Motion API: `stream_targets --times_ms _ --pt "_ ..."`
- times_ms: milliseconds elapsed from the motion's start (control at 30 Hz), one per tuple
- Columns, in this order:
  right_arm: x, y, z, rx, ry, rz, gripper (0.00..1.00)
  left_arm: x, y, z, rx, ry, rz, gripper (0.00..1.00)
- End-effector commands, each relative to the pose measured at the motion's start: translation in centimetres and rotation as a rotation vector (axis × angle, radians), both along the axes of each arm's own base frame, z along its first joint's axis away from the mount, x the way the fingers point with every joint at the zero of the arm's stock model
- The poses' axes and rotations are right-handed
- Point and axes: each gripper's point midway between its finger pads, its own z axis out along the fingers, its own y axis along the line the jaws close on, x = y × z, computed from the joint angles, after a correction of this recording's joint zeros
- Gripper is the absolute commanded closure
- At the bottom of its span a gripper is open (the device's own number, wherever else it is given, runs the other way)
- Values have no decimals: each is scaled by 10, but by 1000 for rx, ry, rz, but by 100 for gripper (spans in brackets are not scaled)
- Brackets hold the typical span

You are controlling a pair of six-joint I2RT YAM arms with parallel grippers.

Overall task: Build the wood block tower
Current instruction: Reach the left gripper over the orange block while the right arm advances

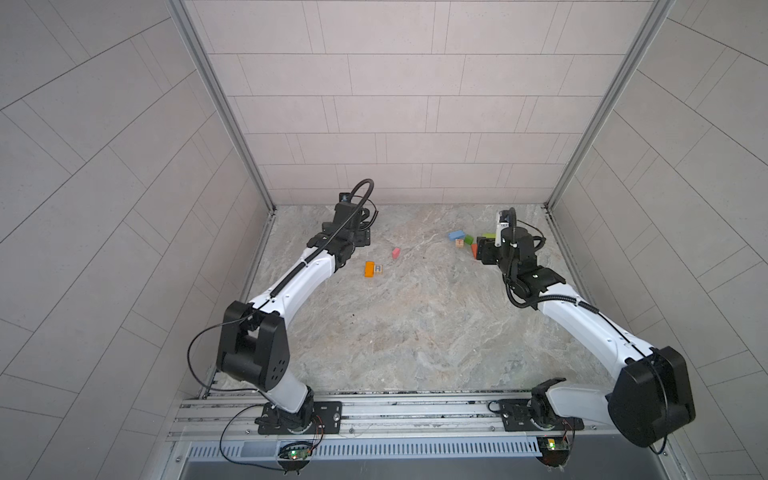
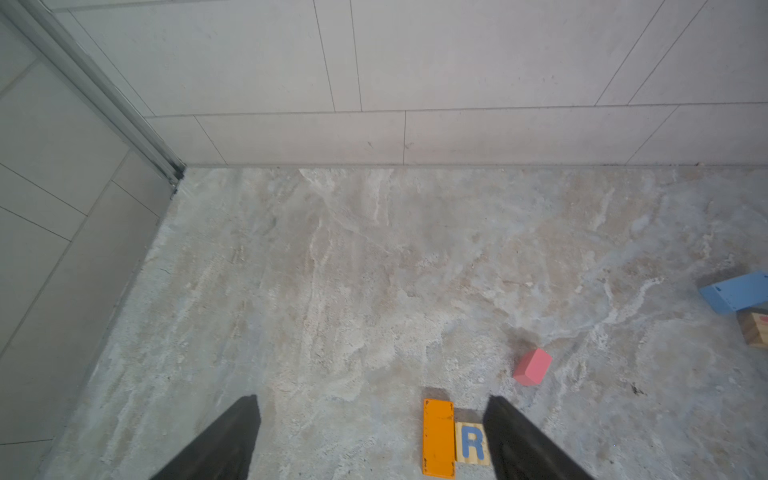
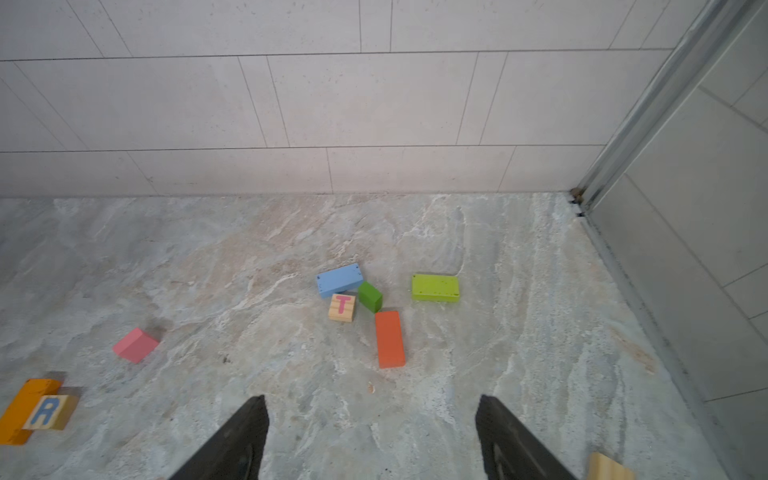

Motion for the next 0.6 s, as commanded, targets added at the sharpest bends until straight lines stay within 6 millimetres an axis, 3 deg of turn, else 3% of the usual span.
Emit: stream_targets --times_ms 0,267,400,567 --pt "-10 7 -30 64 143 3 24 -21 -4 -45 -35 239 33 24" --pt "-2 20 -79 114 243 9 37 -8 -45 -89 -31 407 -26 40" --pt "1 29 -93 132 298 8 40 0 -49 -108 -30 439 -22 43" --pt "3 37 -98 136 306 26 40 8 -49 -125 -32 458 0 44"
